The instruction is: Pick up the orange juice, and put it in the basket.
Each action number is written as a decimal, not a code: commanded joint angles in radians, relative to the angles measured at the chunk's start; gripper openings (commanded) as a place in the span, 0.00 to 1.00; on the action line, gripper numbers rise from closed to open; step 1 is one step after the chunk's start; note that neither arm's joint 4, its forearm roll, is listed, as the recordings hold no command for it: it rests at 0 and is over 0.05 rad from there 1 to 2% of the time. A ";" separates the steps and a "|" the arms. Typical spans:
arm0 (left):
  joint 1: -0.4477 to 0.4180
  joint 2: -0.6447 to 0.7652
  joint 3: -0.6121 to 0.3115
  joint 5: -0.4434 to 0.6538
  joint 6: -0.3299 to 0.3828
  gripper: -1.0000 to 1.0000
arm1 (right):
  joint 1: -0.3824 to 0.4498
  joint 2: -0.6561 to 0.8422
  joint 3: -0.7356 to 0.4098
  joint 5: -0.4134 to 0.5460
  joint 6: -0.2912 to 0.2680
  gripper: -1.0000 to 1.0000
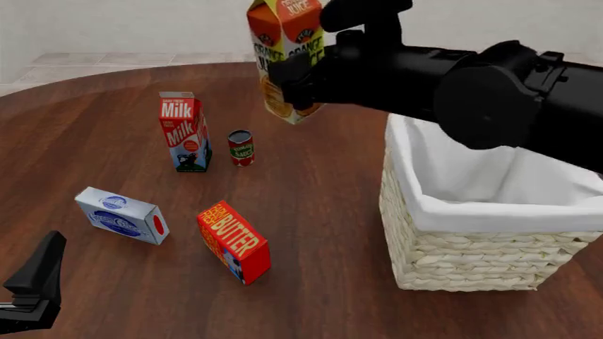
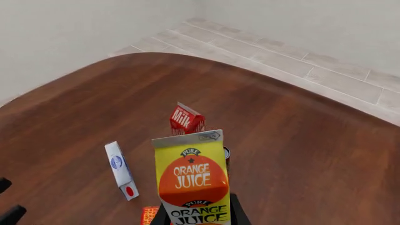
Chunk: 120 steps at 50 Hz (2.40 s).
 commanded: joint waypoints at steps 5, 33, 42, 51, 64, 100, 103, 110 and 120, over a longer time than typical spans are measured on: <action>0.000 0.000 0.000 0.000 0.000 1.00 | -0.064 -0.147 0.084 0.047 0.010 0.00; 0.000 0.000 0.000 0.000 0.000 1.00 | -0.235 -0.374 0.250 0.111 0.013 0.00; 0.000 0.000 0.000 0.000 0.000 1.00 | -0.297 -0.456 0.270 0.168 -0.004 0.00; 0.000 0.000 0.000 0.000 0.000 1.00 | -0.345 -0.517 0.292 0.210 -0.014 0.00; 0.000 0.000 0.000 0.000 0.000 1.00 | -0.410 -0.610 0.313 0.271 -0.022 0.00; 0.000 0.000 0.000 0.000 0.000 1.00 | -0.545 -0.685 0.513 0.199 0.022 0.00; 0.000 0.000 0.000 0.000 0.000 1.00 | -0.549 -0.677 0.517 0.187 0.030 0.00; 0.000 0.000 0.000 0.000 0.000 1.00 | -0.563 -0.665 0.527 0.170 0.043 0.00; 0.000 0.000 0.000 0.000 0.000 1.00 | -0.582 -0.638 0.580 0.103 0.087 0.00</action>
